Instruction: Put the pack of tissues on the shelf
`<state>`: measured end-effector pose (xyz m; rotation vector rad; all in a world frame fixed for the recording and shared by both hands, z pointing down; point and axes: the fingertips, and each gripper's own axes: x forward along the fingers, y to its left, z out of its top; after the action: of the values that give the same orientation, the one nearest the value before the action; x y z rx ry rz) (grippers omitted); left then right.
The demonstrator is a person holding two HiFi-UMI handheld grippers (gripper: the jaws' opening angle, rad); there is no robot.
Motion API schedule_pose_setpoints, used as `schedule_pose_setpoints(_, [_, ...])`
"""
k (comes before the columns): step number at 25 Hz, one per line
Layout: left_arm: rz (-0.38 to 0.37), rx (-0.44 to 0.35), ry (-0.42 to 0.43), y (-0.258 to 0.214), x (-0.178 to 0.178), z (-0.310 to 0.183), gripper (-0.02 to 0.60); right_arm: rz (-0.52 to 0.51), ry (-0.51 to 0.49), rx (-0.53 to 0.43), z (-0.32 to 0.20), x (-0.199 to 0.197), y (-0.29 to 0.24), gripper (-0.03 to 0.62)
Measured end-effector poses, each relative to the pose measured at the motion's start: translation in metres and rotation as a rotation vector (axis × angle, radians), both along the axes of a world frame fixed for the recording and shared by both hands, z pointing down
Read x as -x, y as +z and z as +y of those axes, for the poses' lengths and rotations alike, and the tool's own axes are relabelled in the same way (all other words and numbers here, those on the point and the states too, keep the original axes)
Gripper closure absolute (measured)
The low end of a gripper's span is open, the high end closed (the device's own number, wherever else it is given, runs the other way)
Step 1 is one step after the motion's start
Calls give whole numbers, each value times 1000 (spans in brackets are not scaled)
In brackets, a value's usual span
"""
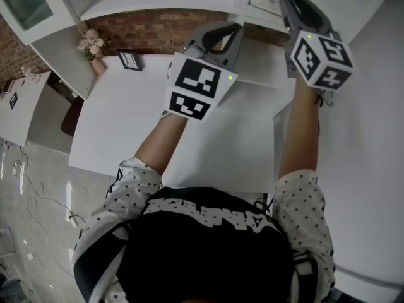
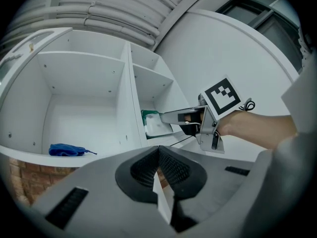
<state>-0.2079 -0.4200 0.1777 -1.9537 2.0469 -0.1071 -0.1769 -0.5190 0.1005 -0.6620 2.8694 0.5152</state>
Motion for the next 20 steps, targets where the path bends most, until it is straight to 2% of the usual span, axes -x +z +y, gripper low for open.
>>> schedule_pose_setpoints(4, [-10,5,-14,2,0,6,548,-4,1,6,-2,2,1,481])
schedule_pose_setpoints(11, [2,-15,-19,4,-2,22,548,-93,-6,2,10,-18,1,484])
schedule_pose_setpoints(15, [13,-13,-20,9,-4,30,548,-189,-65,5,37,-39,3,501])
schedule_pose_setpoints(20, [28,-13,8,14,-15,45,548,-227,-167,13,79,-55,14,551])
